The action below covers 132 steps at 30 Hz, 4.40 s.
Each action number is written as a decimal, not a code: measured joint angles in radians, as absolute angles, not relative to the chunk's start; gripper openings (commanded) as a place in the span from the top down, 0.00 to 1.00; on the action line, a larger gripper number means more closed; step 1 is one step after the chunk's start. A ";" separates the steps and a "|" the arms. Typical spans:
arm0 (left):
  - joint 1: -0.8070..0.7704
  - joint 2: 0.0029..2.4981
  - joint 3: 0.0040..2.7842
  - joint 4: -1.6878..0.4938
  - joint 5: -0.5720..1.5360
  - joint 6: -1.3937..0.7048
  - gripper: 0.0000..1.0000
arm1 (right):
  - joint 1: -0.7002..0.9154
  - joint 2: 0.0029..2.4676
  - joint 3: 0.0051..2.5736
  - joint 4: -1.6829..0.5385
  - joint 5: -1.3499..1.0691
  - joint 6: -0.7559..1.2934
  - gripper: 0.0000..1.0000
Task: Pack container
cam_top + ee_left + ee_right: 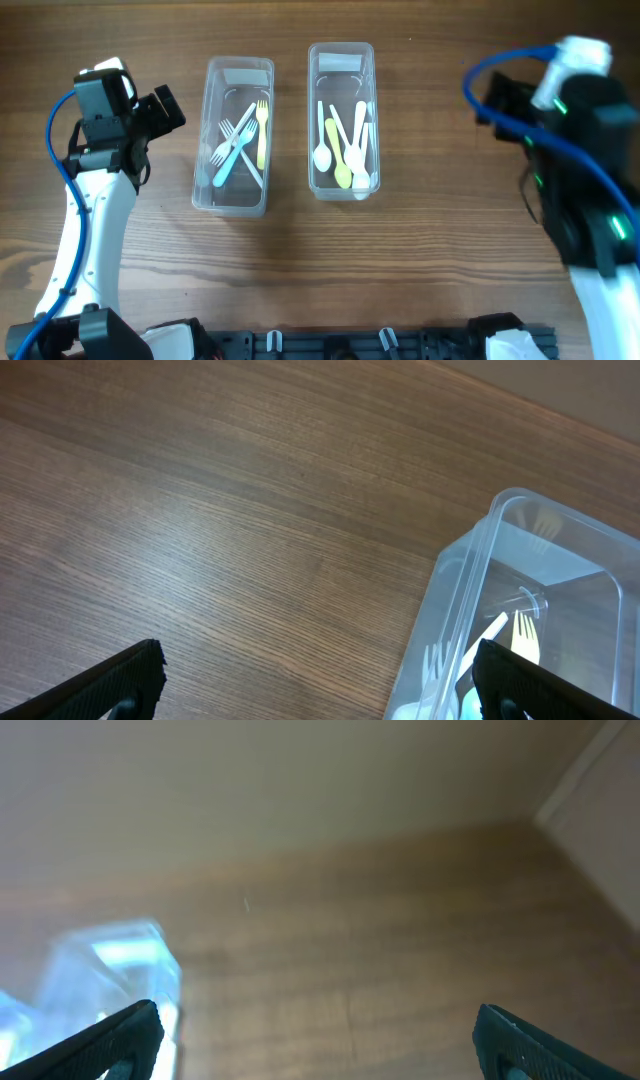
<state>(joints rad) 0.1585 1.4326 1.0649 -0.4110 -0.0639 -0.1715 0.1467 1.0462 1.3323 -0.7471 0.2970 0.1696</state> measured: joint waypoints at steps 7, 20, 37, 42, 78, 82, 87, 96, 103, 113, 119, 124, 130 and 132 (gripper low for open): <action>0.159 1.433 1.065 -0.411 -0.067 -0.171 0.00 | 0.147 0.689 1.333 -0.749 0.297 0.170 0.00; 0.159 1.433 1.065 -0.411 -0.068 -0.171 0.00 | 0.144 0.242 1.315 -0.920 0.297 0.187 0.00; 0.159 1.433 1.065 -0.412 -0.071 -0.171 0.00 | 0.069 0.028 0.484 -0.402 0.214 0.269 0.00; 0.159 1.433 1.065 -0.411 -0.071 -0.171 0.00 | 0.069 0.027 0.300 -0.276 0.156 0.273 0.00; 0.159 1.433 1.065 -0.411 -0.071 -0.171 0.00 | 0.068 0.021 0.036 -0.044 -0.061 -0.104 0.00; 0.159 1.433 1.065 -0.411 -0.071 -0.171 0.00 | 0.068 0.021 0.036 -0.044 -0.064 -0.104 0.00; 0.159 1.433 1.065 -0.411 -0.071 -0.171 0.00 | 0.068 0.021 0.036 -0.044 -0.064 -0.104 0.00; 0.159 1.383 1.063 -0.469 -0.071 -0.171 0.00 | 0.068 0.021 0.036 -0.044 -0.064 -0.104 0.00; 0.159 0.922 1.060 -0.530 -0.072 -0.173 0.00 | 0.068 0.019 0.036 -0.044 -0.064 -0.104 0.00; 0.159 0.289 1.063 -0.532 -0.078 -0.178 0.00 | 0.068 0.017 0.035 -0.043 -0.064 -0.104 0.00; 0.159 0.047 1.065 -0.723 -0.079 -0.179 0.00 | 0.068 0.015 0.034 -0.043 -0.064 -0.104 0.00; 0.159 0.007 1.065 -0.957 -0.075 -0.179 0.00 | 0.068 0.015 0.034 -0.043 -0.064 -0.104 0.00; 0.159 0.006 0.881 -0.917 -0.059 -0.179 0.00 | 0.068 0.015 0.034 -0.044 -0.064 -0.107 0.00; 0.159 0.008 0.747 -0.815 -0.052 -0.179 0.00 | 0.068 0.015 0.034 -0.043 -0.065 -0.107 0.00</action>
<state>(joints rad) 0.1585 0.0078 0.7467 -0.8150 -0.0517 -0.1795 0.0681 0.0147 0.0338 -0.0429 -0.0647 -0.1070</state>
